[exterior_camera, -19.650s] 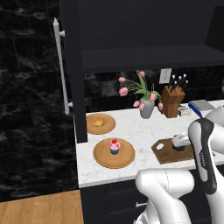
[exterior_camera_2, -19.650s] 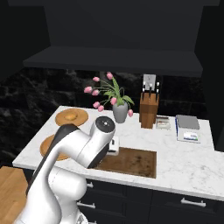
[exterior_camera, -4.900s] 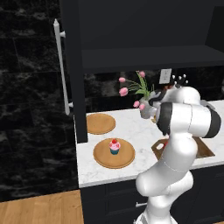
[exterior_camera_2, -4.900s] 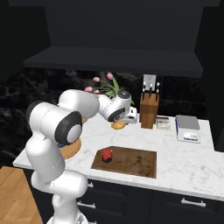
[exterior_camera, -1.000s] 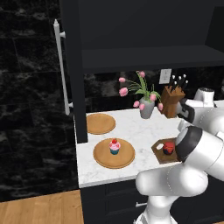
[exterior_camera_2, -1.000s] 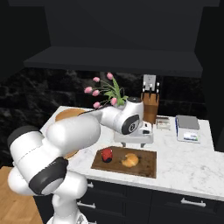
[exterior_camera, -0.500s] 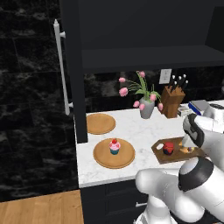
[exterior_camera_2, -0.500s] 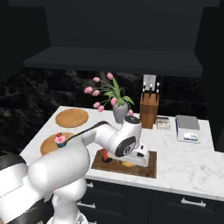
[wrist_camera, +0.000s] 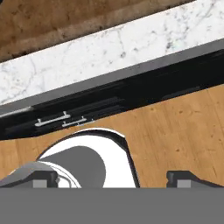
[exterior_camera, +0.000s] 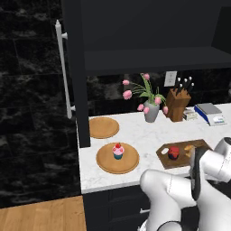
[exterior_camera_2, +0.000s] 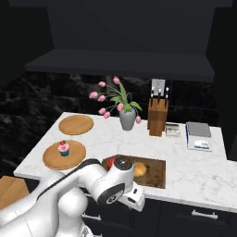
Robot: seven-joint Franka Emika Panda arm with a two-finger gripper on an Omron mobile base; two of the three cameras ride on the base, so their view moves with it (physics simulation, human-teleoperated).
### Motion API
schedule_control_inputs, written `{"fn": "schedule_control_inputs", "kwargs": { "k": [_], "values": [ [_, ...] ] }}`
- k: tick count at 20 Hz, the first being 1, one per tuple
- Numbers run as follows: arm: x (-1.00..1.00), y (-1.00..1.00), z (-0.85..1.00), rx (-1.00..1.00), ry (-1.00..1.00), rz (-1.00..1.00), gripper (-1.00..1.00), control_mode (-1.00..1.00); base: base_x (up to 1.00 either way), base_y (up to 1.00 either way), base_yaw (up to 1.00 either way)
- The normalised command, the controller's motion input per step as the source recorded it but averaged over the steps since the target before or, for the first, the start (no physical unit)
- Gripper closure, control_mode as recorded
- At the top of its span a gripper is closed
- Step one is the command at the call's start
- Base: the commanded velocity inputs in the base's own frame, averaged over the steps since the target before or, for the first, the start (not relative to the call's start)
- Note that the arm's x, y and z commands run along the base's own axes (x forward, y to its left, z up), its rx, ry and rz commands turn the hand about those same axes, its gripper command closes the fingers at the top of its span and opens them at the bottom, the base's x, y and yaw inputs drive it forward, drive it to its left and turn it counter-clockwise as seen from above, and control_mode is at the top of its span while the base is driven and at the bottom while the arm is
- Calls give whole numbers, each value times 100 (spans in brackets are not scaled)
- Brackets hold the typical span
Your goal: From the different types of pastries on the counter, select a croissant and place it on the cutting board. Then retrieve a jar of jam from the cabinet and place it alongside the croissant on the cutting board.
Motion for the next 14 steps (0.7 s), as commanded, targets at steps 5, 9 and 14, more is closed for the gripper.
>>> {"fn": "schedule_control_inputs", "kwargs": {
  "k": [5, 9, 14],
  "values": [
    [-76, 23, -29, 0, 0, -5, -100, -100, 0, 0, 0],
    [-41, 2, -16, 0, 0, 0, -100, -100, 0, 0, 0],
    [-15, 0, -6, 0, 0, 0, -100, -100, 0, 0, 0]
  ]
}}
